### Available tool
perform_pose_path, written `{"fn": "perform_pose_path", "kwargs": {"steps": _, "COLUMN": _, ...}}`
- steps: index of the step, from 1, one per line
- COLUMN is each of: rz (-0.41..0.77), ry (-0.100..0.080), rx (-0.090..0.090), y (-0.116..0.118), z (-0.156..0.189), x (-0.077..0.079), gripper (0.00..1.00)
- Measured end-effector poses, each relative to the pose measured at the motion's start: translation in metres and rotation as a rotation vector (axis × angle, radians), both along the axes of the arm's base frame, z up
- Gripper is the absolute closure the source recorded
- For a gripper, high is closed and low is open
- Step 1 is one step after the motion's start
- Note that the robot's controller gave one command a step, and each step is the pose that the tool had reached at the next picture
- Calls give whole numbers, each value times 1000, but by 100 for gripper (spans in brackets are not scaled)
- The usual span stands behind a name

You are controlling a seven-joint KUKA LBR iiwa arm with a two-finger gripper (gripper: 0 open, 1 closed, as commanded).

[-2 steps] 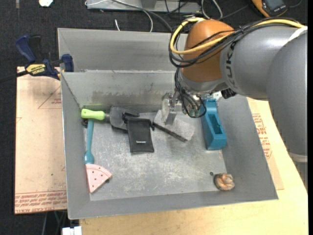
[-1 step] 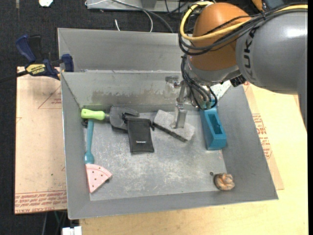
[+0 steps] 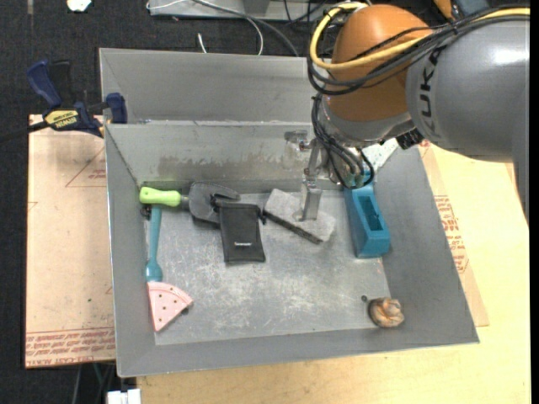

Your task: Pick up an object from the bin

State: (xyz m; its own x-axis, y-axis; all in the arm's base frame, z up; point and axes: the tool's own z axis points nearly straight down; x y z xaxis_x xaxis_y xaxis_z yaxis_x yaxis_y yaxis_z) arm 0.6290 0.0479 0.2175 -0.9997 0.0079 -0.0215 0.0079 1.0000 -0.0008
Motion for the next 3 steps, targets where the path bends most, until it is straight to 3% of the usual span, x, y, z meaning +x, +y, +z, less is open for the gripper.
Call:
{"fn": "perform_pose_path", "kwargs": {"steps": 1, "rz": 54, "ry": -4, "rx": -1, "y": 14, "z": -37, "x": -6, "gripper": 0}}
{"fn": "perform_pose_path", "kwargs": {"steps": 2, "rz": -3, "ry": -4, "rx": 1, "y": 13, "z": -55, "x": -8, "gripper": 0}}
{"fn": "perform_pose_path", "kwargs": {"steps": 3, "rz": 123, "ry": -6, "rx": -1, "y": 30, "z": -89, "x": -4, "gripper": 0}}
